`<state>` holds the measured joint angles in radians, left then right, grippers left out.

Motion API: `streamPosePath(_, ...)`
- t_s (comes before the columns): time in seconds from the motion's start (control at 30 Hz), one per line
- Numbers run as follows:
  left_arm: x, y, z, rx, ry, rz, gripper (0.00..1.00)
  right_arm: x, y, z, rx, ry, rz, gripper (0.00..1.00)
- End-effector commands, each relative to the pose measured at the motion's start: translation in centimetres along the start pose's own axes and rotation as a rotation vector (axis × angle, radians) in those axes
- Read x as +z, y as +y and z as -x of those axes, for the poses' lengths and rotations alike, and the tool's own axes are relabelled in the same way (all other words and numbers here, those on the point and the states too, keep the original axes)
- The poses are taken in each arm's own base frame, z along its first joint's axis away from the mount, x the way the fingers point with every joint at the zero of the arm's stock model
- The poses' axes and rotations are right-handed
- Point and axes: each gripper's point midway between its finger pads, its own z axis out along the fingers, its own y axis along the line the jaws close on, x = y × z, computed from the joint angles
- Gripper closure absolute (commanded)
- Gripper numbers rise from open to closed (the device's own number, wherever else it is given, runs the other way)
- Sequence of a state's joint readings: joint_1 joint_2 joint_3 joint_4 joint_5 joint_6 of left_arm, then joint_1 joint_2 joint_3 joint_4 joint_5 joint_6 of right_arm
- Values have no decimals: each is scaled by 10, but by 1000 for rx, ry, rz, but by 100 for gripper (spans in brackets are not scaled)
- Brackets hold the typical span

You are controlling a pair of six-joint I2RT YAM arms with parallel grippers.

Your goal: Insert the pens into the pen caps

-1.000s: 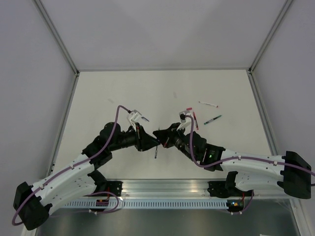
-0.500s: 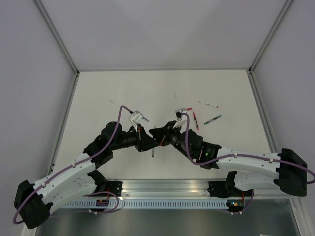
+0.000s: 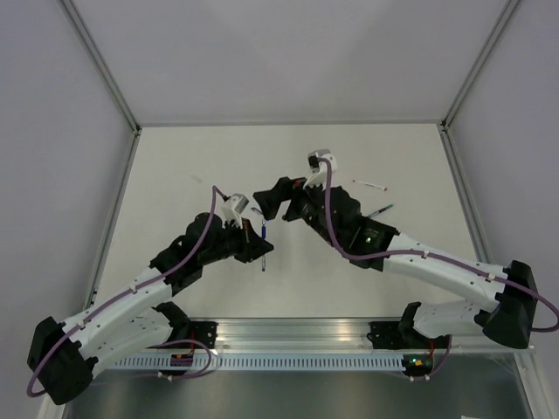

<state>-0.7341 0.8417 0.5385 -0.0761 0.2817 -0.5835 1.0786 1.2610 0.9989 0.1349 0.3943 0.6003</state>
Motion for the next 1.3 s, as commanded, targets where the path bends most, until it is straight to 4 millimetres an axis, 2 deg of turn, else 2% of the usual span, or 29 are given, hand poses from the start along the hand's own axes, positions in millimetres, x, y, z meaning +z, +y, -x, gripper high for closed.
streamPosePath(0.0, 1, 36, 24, -33, -57, 200, 98, 2, -10, 48, -122, -11, 1, 5)
streamPosePath(0.07, -5, 54, 36, -66, -93, 279, 98, 11, -18, 64, -176, -7, 24, 5)
streamPosePath(0.17, -17, 77, 51, -107, -174, 377, 98, 27, -43, 63, -353, 51, -35, 5)
streamPosePath(0.23, -26, 85, 55, -105, -236, 408, 98, 49, -64, 53, -464, 119, -81, 5)
streamPosePath(0.27, -29, 85, 57, -96, -262, 408, 98, 57, -68, 48, -485, 153, -76, 6)
streamPosePath(0.3, -32, 88, 55, -85, -288, 406, 98, 72, -69, 35, -498, 230, -53, 6)
streamPosePath(0.33, -40, 91, 60, -72, -335, 432, 98, 80, -77, 29, -507, 268, -60, 7)
streamPosePath(0.37, -55, 84, 71, -60, -411, 421, 98, 88, -80, 23, -529, 300, -56, 7)
streamPosePath(0.4, -65, 91, 70, -64, -447, 461, 98, 101, -85, 10, -540, 347, -56, 8)
streamPosePath(0.43, -73, 90, 71, -61, -479, 457, 98, 108, -87, 3, -548, 367, -51, 10)
streamPosePath(0.47, -90, 79, 80, -52, -558, 422, 98, 114, -91, -5, -561, 392, -49, 12)
streamPosePath(0.5, -93, 84, 73, -54, -576, 427, 98, 127, -97, -19, -565, 428, -51, 13)
streamPosePath(0.57, -111, 81, 77, -62, -672, 411, 98, 137, -105, -36, -568, 480, -58, 19)
streamPosePath(0.6, -116, 80, 78, -60, -689, 411, 98, 149, -110, -53, -565, 519, -51, 21)
streamPosePath(0.67, -121, 79, 78, -54, -699, 414, 98, 156, -119, -71, -565, 570, -54, 25)
streamPosePath(0.7, -122, 80, 78, -55, -703, 417, 98, 162, -122, -87, -558, 606, -37, 27)
streamPosePath(0.87, -116, 82, 77, -56, -663, 436, 98, 174, -143, -129, -551, 685, -42, 37)
streamPosePath(0.97, -113, 83, 76, -58, -652, 439, 98, 176, -149, -146, -546, 713, -35, 37)
streamPosePath(1.07, -114, 84, 76, -58, -657, 438, 98, 178, -155, -156, -544, 730, -38, 39)
streamPosePath(1.23, -112, 85, 74, -56, -647, 441, 98, 178, -153, -173, -552, 751, -27, 41)
streamPosePath(1.27, -112, 84, 75, -56, -649, 441, 98, 180, -159, -174, -591, 756, -37, 41)
